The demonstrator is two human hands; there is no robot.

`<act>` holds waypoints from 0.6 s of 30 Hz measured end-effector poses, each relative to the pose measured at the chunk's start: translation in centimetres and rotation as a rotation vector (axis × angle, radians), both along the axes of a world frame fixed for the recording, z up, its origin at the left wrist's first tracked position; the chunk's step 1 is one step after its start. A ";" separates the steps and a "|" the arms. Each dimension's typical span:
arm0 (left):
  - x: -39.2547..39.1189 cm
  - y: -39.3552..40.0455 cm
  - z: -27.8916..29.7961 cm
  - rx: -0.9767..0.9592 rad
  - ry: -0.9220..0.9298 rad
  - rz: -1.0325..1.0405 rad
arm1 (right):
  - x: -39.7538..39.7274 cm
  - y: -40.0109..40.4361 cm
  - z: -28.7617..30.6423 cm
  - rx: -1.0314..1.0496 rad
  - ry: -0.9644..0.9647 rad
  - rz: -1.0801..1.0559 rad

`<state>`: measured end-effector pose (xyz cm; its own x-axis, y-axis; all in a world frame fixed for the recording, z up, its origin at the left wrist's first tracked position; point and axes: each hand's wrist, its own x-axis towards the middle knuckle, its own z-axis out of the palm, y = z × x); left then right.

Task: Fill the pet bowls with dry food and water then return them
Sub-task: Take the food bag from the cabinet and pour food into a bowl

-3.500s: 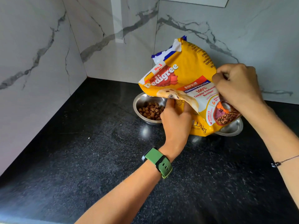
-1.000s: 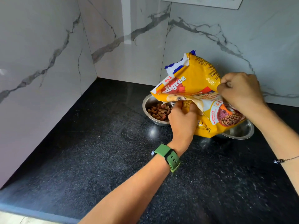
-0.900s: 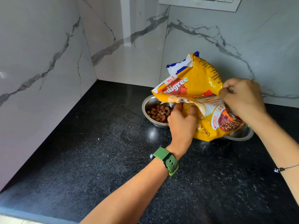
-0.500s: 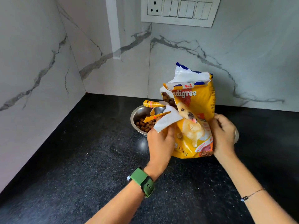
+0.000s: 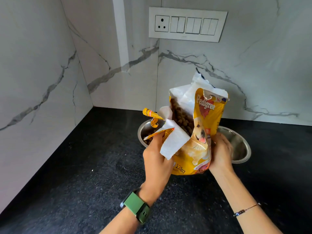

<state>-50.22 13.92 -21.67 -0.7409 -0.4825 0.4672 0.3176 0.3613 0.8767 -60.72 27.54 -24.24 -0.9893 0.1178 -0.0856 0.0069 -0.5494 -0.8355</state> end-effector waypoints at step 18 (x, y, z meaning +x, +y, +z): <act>0.6 -0.7 2.0 -0.359 0.205 0.033 | -0.9 0.2 -0.5 -0.162 -0.181 0.116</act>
